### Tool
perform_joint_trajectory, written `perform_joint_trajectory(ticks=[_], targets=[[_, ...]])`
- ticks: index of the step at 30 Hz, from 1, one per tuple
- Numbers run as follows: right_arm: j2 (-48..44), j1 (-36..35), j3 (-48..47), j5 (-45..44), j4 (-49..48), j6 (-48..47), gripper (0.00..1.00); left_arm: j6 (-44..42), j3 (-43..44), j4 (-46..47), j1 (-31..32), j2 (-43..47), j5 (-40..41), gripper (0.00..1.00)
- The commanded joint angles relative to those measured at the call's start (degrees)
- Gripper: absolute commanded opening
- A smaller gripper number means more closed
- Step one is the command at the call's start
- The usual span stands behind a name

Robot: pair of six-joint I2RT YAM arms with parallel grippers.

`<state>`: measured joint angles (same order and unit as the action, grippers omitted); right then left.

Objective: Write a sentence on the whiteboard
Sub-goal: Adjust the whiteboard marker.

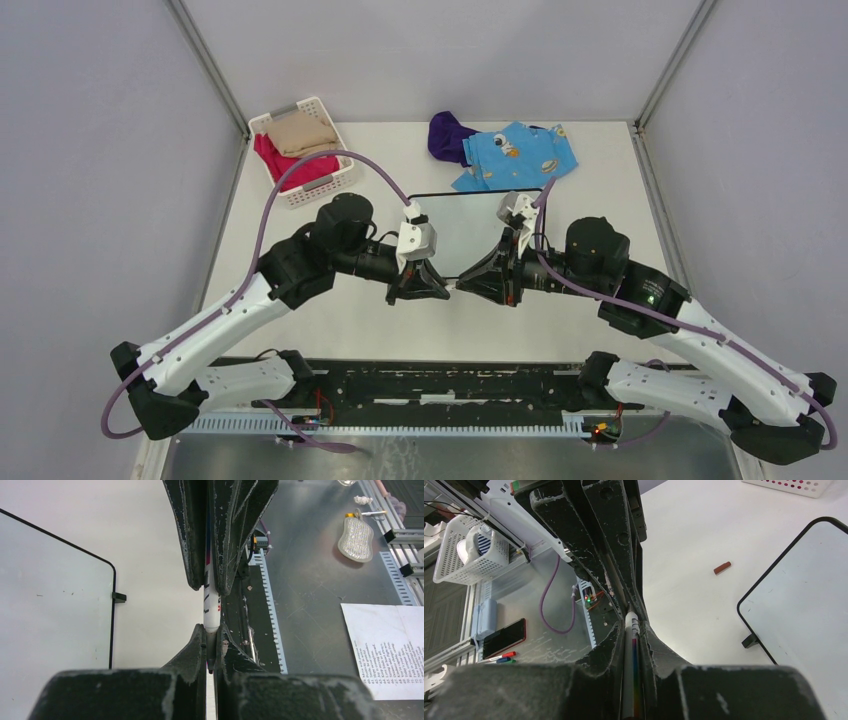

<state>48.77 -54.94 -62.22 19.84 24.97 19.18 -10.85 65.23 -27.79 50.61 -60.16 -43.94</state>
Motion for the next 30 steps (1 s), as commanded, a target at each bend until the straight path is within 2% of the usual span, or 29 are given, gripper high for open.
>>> perform_joint_trajectory(ticks=[1,4,12,17,19,21,23,25,29,30], targets=[[0.0,0.2,0.0,1.3,-0.7,-0.8,0.23,-1.4,1.7,2.1,0.2,0.9,0.1,0.02],[0.2,0.3,-0.3,1.3,-0.1,-1.1,0.24,-1.6,2.0,1.8,0.2,0.5,0.1,0.02],[-0.1,0.4,-0.4,1.3,-0.2,-1.2,0.16,-1.7,2.1,1.6,0.3,0.2,-0.2,0.02],[-0.3,0.4,0.3,1.7,-1.5,-1.1,0.01,-1.8,2.1,1.5,0.4,0.1,0.0,0.02],[-1.0,0.4,0.8,1.2,-2.3,-1.2,0.00,-2.0,2.0,1.5,0.4,0.3,0.6,0.14],[-2.0,0.4,1.2,0.1,-3.4,-1.5,0.00,-2.1,1.9,1.5,0.4,0.6,1.3,0.37],[-3.5,0.5,1.4,-2.4,-4.2,-2.4,0.00,-1.6,1.4,2.2,0.3,1.3,3.1,0.55],[-5.1,0.4,1.6,-6.4,-4.6,-3.4,0.00,-1.0,0.6,3.3,0.4,2.6,5.8,0.67],[-9.2,0.4,3.3,-18.7,-5.9,-5.4,0.00,1.8,-2.2,7.4,0.4,6.8,15.9,0.82],[-10.5,0.5,4.5,-22.5,-6.4,-5.7,0.00,2.5,-3.4,8.5,0.4,8.0,18.8,0.93]])
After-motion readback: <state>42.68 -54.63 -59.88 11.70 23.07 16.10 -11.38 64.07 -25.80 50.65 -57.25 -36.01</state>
